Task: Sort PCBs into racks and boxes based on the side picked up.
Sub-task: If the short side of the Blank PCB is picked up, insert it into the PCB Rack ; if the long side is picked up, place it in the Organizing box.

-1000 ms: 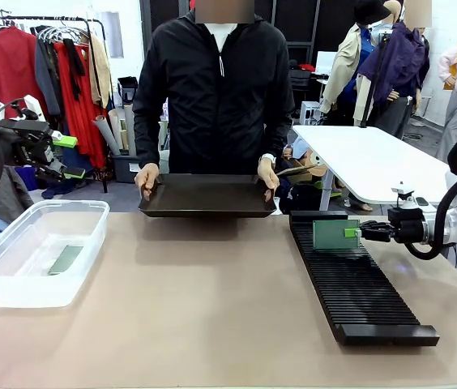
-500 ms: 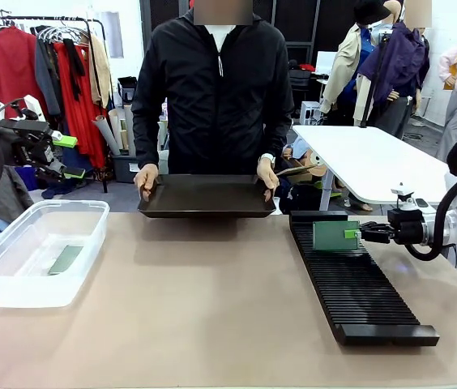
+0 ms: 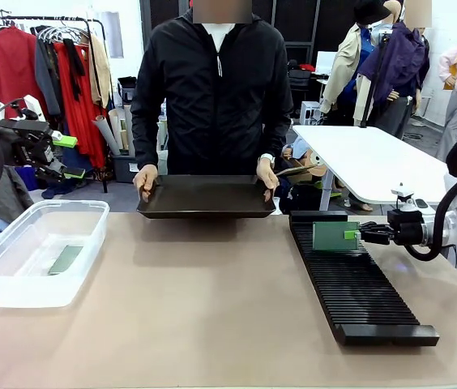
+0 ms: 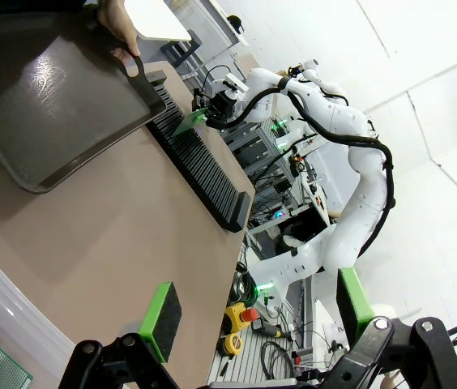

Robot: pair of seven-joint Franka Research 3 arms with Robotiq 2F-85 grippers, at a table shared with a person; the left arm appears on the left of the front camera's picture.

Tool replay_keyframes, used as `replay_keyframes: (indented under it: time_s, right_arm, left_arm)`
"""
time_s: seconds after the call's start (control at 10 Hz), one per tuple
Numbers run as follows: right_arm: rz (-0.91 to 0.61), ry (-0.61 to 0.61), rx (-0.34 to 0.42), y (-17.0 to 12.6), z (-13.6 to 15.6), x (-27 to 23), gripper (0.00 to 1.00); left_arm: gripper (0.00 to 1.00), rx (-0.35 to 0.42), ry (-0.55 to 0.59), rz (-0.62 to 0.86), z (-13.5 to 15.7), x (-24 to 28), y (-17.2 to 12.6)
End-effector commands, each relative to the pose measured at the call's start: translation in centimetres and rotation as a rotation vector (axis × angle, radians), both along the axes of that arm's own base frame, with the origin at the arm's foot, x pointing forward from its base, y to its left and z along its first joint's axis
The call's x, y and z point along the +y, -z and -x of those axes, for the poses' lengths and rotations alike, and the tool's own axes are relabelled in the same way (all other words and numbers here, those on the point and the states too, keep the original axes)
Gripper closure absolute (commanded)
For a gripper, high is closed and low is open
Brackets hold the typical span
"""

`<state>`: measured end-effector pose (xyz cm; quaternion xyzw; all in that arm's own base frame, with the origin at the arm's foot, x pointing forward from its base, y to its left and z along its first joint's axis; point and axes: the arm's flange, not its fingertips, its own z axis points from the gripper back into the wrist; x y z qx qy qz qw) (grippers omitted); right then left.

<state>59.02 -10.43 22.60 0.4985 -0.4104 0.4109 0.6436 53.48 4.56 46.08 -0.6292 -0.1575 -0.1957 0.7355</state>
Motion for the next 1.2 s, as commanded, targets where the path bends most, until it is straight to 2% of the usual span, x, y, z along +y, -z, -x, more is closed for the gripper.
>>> replay_keyframes:
  time_s: [0.0,0.4,1.1]
  right_arm:
    - [0.036,-0.009,-0.046,1.3,-0.4,0.5,1.00]
    - [0.052,-0.036,-0.077,1.7,-0.6,0.5,1.00]
    - [0.035,-0.072,-0.089,1.8,-2.0,0.7,1.00]
  left_arm:
    - [0.00,-0.005,-0.006,0.007,0.1,0.0,-0.2]
    - [0.00,-0.005,-0.006,0.007,0.1,0.0,-0.2]
    - [0.00,-0.005,-0.006,0.007,0.1,0.0,-0.2]
